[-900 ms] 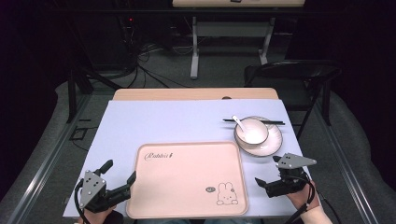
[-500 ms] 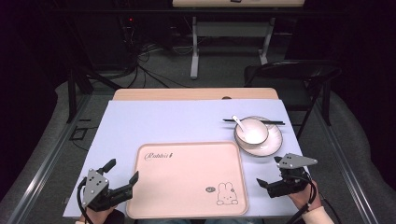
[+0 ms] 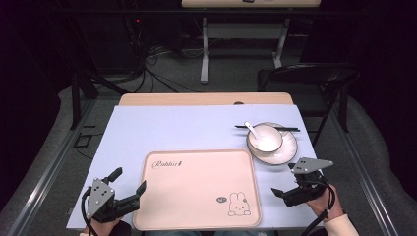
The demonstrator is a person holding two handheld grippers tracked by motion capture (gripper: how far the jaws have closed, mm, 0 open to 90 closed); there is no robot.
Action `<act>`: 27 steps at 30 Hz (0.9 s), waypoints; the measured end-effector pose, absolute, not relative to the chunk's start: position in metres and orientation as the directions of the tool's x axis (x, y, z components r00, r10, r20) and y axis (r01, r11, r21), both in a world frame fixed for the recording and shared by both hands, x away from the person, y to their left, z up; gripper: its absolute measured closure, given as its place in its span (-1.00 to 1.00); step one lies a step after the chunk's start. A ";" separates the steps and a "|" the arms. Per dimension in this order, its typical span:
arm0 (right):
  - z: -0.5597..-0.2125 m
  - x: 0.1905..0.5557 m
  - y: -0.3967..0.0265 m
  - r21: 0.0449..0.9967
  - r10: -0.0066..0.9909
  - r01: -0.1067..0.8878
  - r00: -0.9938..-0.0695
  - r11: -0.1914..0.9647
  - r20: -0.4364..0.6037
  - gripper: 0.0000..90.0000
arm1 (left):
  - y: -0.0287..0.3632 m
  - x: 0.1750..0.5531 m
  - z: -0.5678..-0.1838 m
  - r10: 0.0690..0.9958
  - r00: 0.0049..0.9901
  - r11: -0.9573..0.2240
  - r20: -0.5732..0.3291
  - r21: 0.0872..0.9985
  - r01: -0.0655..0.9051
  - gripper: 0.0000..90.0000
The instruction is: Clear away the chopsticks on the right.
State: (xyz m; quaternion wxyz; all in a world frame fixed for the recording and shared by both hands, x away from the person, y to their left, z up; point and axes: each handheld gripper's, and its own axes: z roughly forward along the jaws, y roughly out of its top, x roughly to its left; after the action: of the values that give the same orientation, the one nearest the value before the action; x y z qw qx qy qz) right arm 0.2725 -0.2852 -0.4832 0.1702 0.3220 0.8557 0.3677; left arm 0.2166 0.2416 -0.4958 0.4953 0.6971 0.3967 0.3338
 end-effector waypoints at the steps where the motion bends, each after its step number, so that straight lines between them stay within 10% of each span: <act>1: -0.482 0.274 -0.285 0.731 0.661 0.422 -0.748 0.536 -0.054 -1.00 | 0.241 0.217 -0.496 0.883 0.463 -0.199 0.076 0.955 0.221 -0.66; 27: -0.424 0.350 -0.311 0.566 0.508 0.335 -0.843 0.753 -0.177 -1.00 | 0.243 0.211 -0.495 0.879 0.467 -0.214 0.092 0.953 0.216 -0.66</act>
State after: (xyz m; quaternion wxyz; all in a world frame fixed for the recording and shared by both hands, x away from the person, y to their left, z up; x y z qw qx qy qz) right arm 0.3497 -0.3112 -0.4238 0.1620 0.2285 0.9221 0.2670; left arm 0.2106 0.2426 -0.4952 0.4908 0.7019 0.3901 0.3381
